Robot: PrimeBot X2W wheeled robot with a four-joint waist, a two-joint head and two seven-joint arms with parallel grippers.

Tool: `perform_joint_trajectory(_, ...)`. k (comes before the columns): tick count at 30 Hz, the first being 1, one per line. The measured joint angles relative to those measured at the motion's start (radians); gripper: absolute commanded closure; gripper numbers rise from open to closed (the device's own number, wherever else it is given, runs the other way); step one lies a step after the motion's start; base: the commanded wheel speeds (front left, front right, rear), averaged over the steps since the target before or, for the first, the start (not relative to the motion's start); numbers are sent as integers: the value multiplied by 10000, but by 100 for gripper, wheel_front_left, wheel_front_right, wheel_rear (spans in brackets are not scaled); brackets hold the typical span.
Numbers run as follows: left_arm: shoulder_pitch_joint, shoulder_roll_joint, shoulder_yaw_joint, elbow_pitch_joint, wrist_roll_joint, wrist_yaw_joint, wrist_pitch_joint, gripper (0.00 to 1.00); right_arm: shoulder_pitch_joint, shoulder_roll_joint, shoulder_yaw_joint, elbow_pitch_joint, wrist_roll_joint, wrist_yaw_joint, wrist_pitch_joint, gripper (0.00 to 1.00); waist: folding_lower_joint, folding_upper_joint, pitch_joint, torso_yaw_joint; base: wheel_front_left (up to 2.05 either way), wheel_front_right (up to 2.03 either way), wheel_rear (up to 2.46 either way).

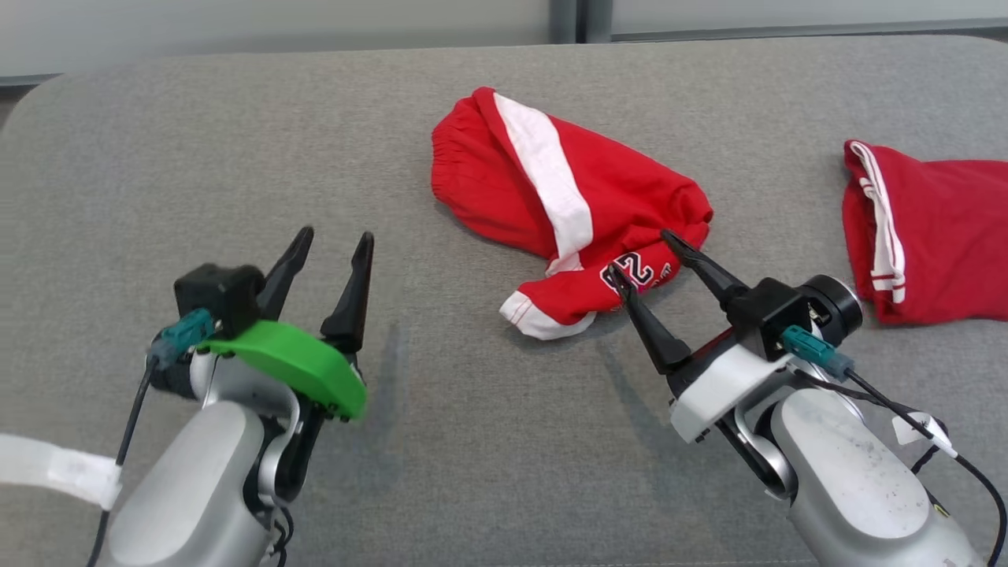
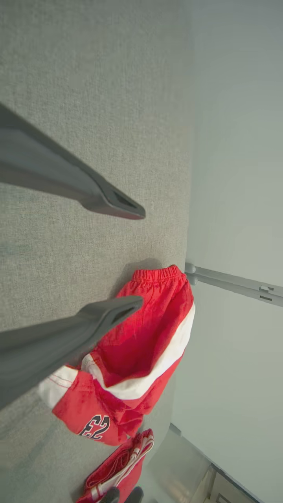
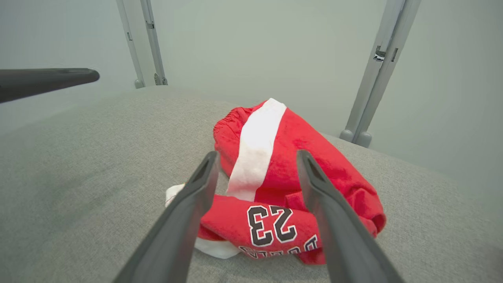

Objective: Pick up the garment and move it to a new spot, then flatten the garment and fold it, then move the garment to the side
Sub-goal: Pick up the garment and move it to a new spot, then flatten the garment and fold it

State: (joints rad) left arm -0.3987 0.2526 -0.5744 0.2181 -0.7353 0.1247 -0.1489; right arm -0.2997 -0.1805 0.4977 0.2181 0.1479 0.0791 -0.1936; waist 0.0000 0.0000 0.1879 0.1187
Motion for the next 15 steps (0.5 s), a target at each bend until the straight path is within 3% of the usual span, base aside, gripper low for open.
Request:
perform_joint_trajectory(4, 699, -410, 280, -12, -267, 0, -339, 0, -244, 6, -15, 332, -174, -36, 487, 0, 0, 0, -91, 509, 0, 0, 0)
perform_joint_trajectory(7, 945, -696, 491, -71, -472, 0, -556, 0, -286, -2, -130, 755, -242, -286, 918, 0, 0, 0, -145, 881, 0, 0, 0)
perform_joint_trajectory(15, 1527, -667, 943, -251, -481, 0, -729, 0, -602, 194, -52, 1733, -399, -545, 1804, 0, 0, 0, -208, 1552, 0, 0, 0)
